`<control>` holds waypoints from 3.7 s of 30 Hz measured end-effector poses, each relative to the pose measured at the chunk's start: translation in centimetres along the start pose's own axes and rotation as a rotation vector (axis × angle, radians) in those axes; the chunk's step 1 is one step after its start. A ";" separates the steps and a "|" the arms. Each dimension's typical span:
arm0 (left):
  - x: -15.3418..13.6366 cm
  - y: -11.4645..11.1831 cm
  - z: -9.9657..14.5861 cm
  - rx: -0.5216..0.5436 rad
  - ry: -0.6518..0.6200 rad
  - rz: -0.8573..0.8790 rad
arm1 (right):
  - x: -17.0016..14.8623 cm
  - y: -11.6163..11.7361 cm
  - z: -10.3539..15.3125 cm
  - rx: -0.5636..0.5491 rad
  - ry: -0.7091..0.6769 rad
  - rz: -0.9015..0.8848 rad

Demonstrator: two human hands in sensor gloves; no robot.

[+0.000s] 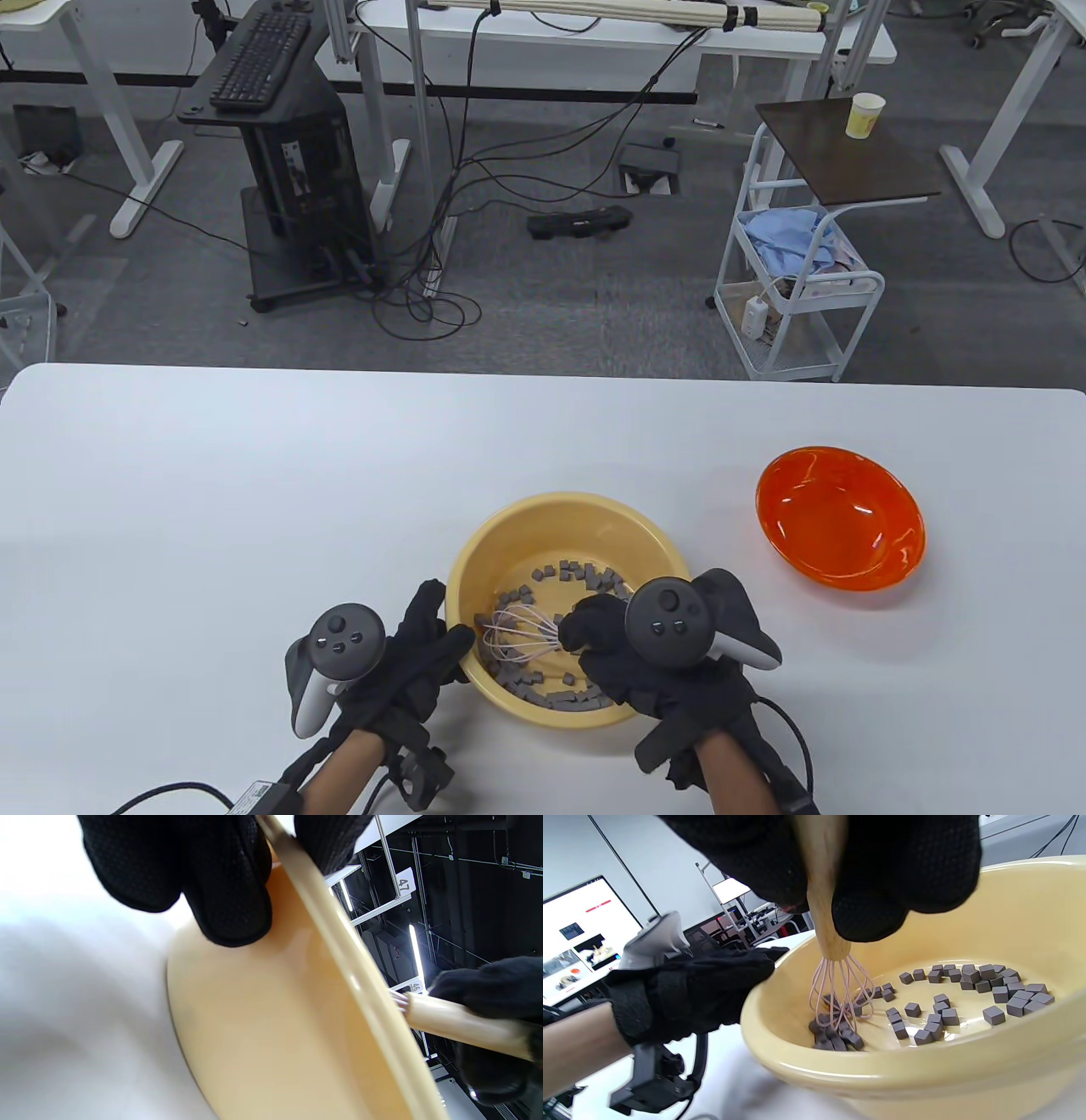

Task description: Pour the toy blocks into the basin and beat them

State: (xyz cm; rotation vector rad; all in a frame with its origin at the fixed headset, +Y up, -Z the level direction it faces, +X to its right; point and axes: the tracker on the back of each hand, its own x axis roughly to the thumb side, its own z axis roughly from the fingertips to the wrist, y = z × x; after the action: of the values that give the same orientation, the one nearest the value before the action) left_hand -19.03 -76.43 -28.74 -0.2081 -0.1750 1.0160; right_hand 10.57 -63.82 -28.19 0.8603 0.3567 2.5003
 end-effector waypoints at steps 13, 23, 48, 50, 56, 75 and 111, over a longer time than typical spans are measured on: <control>0.0 0.1 0.0 -0.003 0.005 0.004 | -2.2 -4.7 4.8 -0.190 0.211 0.081; 0.0 0.1 0.0 -0.006 0.005 0.006 | -1.3 -3.1 3.0 -0.260 0.296 0.297; 0.0 0.1 -0.1 -0.011 0.005 0.008 | 1.5 -0.9 1.0 -0.027 -0.054 0.072; 0.1 0.1 -0.1 -0.007 0.005 0.007 | 1.4 -1.6 1.6 -0.043 -0.036 0.080; 0.0 0.1 -0.1 -0.008 0.006 0.008 | 0.1 -3.6 3.6 -0.140 0.120 0.152; 0.0 0.1 -0.1 -0.025 0.005 0.018 | -1.0 0.2 0.1 -0.151 0.202 0.284; -0.1 0.0 -0.1 -0.019 -0.009 -0.039 | -0.4 -3.0 3.0 -0.213 0.300 0.279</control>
State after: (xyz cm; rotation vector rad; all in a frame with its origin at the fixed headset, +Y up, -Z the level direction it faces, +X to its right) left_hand -19.04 -76.48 -28.80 -0.2171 -0.1962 0.9773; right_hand 13.77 -61.16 -27.19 0.4774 0.0633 2.8690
